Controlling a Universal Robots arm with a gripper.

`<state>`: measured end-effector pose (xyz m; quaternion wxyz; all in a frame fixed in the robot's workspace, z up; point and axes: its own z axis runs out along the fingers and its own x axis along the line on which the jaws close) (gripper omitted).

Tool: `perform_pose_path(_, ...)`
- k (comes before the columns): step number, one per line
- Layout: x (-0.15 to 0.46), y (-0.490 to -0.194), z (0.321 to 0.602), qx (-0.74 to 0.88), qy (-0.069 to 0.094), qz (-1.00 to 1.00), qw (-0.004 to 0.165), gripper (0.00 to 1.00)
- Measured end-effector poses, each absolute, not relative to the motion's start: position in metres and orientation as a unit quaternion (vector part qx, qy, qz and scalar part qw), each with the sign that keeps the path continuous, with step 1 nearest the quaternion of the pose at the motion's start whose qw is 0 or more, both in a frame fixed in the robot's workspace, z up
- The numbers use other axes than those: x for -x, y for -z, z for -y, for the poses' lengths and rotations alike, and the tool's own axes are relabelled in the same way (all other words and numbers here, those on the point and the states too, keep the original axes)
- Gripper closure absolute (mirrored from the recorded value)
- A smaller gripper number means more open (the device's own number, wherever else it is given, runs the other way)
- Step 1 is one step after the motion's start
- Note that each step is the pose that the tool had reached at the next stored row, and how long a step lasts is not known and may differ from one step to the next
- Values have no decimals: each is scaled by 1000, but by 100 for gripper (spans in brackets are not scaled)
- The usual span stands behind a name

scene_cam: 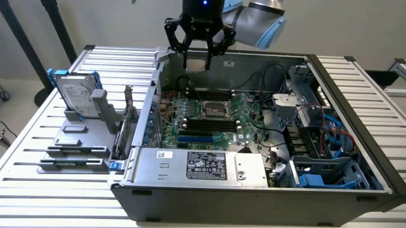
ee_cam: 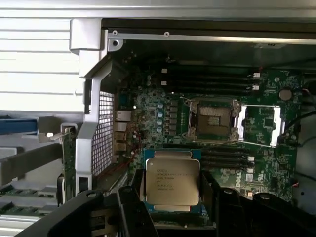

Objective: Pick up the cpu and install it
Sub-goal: 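Pick up the cpu and move it towards the insertion slot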

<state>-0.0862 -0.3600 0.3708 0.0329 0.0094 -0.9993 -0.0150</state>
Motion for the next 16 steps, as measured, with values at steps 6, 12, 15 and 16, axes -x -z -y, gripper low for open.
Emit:
perform_pose_path(6, 64, -360, 349, -9, 15, 999, 33, 45)
perform_pose_path(12, 46, -349, 346, -9, 15, 999, 33, 45)
perform_pose_path(15, 40, -344, 345, -6, 15, 999, 33, 45)
perform_pose_path(16, 38, -342, 345, -5, 15, 999, 33, 45)
